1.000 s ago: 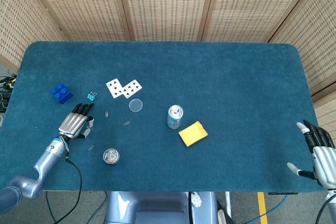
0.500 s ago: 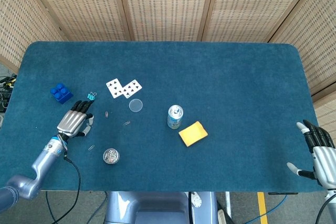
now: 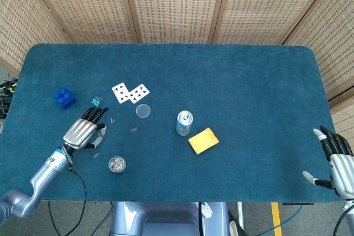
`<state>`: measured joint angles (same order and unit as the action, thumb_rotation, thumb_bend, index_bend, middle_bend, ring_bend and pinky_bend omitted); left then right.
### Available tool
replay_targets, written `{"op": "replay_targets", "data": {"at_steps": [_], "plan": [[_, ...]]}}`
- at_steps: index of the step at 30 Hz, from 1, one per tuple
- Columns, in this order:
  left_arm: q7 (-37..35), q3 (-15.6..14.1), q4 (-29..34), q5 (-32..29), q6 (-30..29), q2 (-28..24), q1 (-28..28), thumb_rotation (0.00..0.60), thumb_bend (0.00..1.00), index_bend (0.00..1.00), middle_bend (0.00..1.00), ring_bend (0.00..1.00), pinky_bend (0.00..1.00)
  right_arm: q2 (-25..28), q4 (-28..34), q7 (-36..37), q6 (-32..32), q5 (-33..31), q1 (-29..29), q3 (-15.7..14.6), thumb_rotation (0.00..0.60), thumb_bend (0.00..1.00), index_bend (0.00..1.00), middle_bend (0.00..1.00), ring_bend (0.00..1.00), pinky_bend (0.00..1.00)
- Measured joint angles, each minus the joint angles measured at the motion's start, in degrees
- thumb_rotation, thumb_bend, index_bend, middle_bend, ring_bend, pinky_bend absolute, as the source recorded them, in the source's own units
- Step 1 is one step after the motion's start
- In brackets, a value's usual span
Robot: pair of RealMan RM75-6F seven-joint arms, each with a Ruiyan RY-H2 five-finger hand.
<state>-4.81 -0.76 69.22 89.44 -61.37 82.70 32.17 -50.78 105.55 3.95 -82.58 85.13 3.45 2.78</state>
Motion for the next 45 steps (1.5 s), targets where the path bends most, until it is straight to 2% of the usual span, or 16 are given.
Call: {"op": "replay_targets", "data": {"at_steps": [8,15,28,30,33,35,45], "plan": [[3.0,-4.2,7.2,6.9,-3.8,-2.1,-0.9,0.600,0.43,0.63,0.00,0.00,0.00,0.2,0.0,0.5,-0.4,0.2,-0.2,0.0,0.600,0.00,0.05,0.00,0.00,0.00],[5.0,-6.8,9.7,9.3,-4.4,-2.3,-1.7,0.600,0.43,0.63,0.00,0.00,0.00,0.5,0.0,1.1,-0.8,0.5,-0.4,0.0,0.600,0.00,0.05,0.00,0.00,0.00],[6.9,-7.5,10.7,9.0,-3.0,-2.6,-2.0,0.600,0.43,0.63,0.00,0.00,0.00,0.8,0.1,1.8,-1.2,0.6,-0.6,0.0,0.600,0.00,0.05,0.00,0.00,0.00],[7.1,-7.4,10.7,8.9,-2.7,-2.5,-1.9,0.600,0.43,0.60,0.00,0.00,0.00,0.9,0.2,1.8,-1.2,0.7,-0.6,0.0,0.600,0.00,0.05,0.00,0.00,0.00],[6.9,-7.1,10.6,8.8,-2.7,-2.2,-1.9,0.600,0.39,0.45,0.00,0.00,0.00,0.9,0.1,1.8,-1.1,0.7,-0.6,0.0,0.600,0.00,0.05,0.00,0.00,0.00],[6.6,-7.0,10.5,8.8,-2.8,-2.1,-1.8,0.600,0.34,0.38,0.00,0.00,0.00,0.9,0.2,1.8,-1.1,0.7,-0.6,0.0,0.600,0.00,0.05,0.00,0.00,0.00],[4.2,-6.5,10.5,9.3,-4.6,-2.4,-1.9,0.600,0.32,0.36,0.00,0.00,0.00,1.0,0.2,1.9,-1.2,0.7,-0.6,0.0,0.600,0.00,0.05,0.00,0.00,0.00]]}}
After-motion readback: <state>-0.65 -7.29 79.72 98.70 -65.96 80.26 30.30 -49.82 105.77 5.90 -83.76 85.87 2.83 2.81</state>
